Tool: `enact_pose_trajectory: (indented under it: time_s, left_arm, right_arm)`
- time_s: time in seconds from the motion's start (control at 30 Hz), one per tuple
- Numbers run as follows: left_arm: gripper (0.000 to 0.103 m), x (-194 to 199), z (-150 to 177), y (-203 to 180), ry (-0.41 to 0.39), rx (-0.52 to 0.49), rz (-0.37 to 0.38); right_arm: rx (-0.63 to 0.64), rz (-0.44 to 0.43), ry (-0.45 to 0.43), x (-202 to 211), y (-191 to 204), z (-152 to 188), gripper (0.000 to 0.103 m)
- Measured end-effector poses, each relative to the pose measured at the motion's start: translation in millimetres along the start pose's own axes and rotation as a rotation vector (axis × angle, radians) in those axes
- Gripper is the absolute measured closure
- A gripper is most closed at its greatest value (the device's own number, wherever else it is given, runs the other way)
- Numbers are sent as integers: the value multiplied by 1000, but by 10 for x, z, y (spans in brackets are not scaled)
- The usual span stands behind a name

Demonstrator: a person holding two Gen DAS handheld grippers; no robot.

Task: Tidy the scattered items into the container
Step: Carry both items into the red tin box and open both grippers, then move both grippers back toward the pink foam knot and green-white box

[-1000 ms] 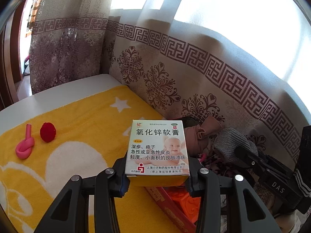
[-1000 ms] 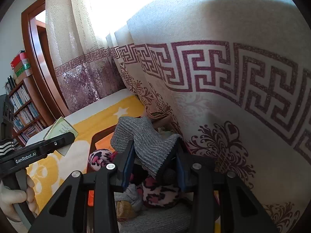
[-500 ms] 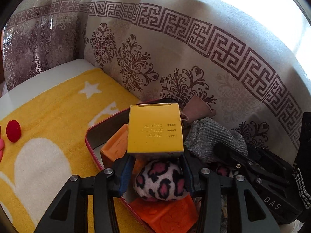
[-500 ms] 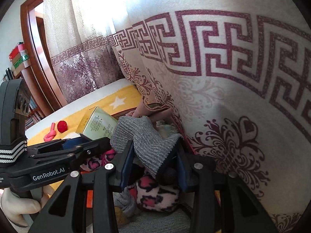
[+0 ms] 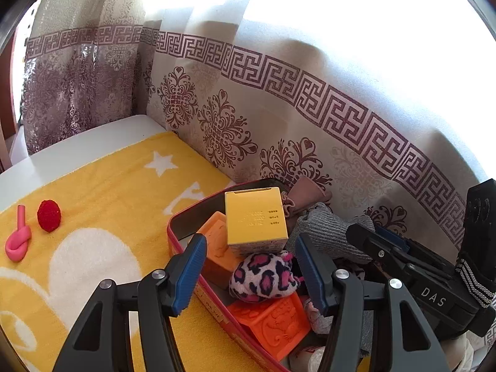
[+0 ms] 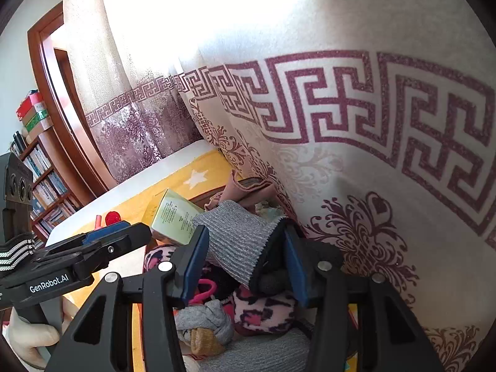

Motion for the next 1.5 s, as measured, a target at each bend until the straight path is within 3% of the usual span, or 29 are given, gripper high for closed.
enact_pose_trajectory:
  time_s: [0.37,0.57,0.77,1.07,1.23,1.5]
  left_arm:
    - [42,410,182,548,-14,66,-91]
    - [42,785,358,1093,-26,133,-183]
    - [42,1149,599,1601,-43,219,-247]
    - [42,1276,832,1891,-58,287,-246]
    - [42,1265,901,1947,-55,306,-240]
    - [42,1344,958,2184,-58,347,-268]
  right_arm:
    - [42,-47,-33,176,418,19,48]
    - [97,-79,-64,250,840,67,36]
    - [191,-9,-121,253,1129,73,36]
    - [106,69,-83,91,842,80,36]
    - [156,21,-95,146,1119,95,36]
    - [199,-63,0,-187,1680,193,31]
Point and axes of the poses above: each gripper's, at about its wrist camera, not at the fingertips, and x roughly against the way its jaws point, y to its left, z to its underside, the point moved 10 cm from there along -x, roughly the way its jaws point, and after that the axes turned 9 degrees about -x, right-handed, at the moved point
